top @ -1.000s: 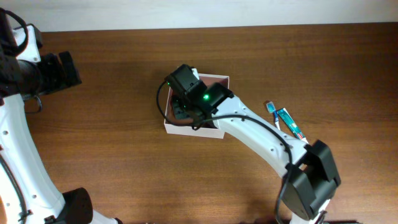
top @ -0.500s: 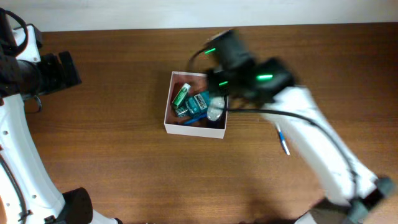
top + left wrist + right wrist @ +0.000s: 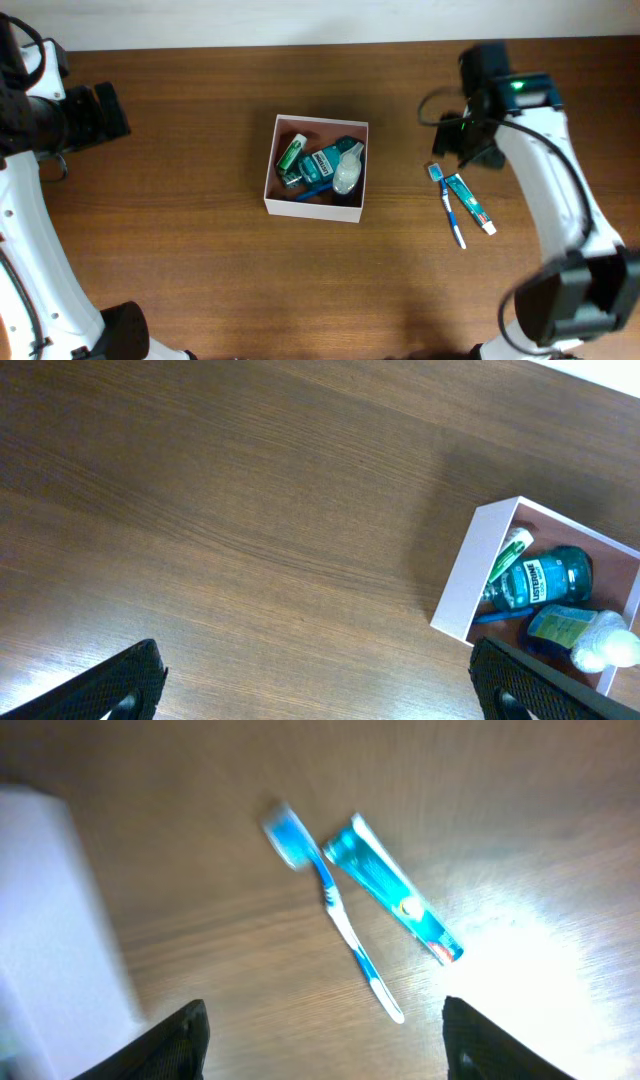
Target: Pack container
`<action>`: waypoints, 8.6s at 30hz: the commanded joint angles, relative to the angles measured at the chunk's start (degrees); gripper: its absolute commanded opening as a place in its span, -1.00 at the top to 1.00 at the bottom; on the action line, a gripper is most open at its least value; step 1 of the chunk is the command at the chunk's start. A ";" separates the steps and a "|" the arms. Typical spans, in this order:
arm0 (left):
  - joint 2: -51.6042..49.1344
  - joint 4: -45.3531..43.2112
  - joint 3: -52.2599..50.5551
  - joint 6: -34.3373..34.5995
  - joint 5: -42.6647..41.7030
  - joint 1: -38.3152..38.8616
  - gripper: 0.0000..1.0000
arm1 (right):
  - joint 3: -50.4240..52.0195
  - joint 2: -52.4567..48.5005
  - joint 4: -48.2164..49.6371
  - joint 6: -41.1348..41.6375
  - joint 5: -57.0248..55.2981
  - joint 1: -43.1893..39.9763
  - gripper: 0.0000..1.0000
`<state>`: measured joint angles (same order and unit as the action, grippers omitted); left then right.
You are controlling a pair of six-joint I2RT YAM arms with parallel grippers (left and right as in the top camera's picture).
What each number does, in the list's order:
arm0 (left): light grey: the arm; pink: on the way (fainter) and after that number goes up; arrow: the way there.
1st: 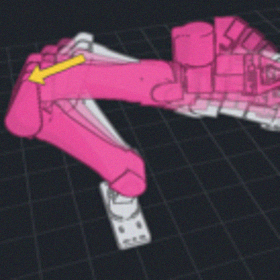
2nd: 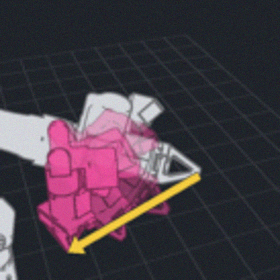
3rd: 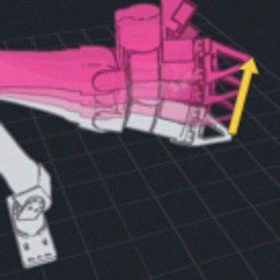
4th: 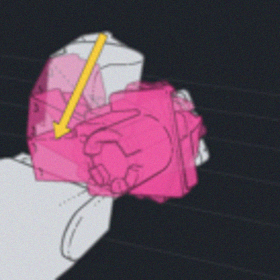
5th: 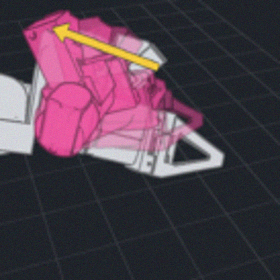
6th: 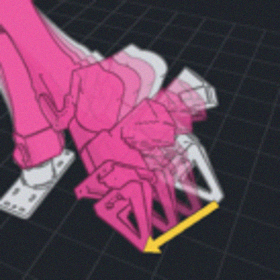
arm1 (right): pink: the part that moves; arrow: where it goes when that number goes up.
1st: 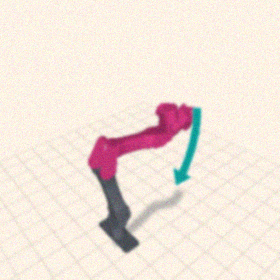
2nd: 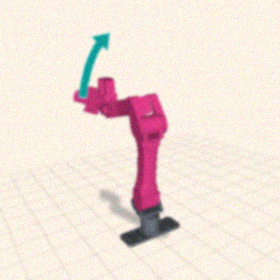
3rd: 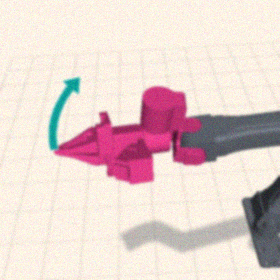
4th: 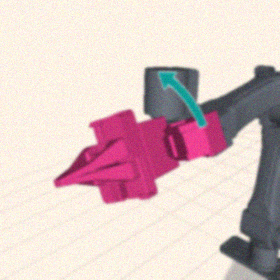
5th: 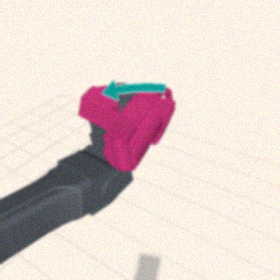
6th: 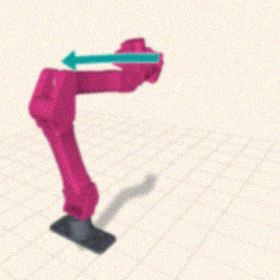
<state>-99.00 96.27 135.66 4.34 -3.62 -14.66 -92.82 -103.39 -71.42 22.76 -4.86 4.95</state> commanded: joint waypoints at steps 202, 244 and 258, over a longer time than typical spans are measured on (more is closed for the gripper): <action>-0.02 0.02 0.57 0.74 0.02 -0.24 -0.99 | -22.27 17.62 2.75 -10.73 2.23 33.20 -0.97; -0.02 0.02 0.57 0.74 0.02 -0.26 -0.99 | 63.34 91.91 25.53 -12.66 5.57 -10.64 -0.98; -0.02 0.02 0.57 0.74 0.02 -0.26 -0.99 | 80.17 102.40 30.97 -12.66 8.13 -10.60 -0.98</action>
<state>-99.00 96.40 135.66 4.36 -3.62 -14.66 -13.96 -3.03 -40.84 9.65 2.33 -5.23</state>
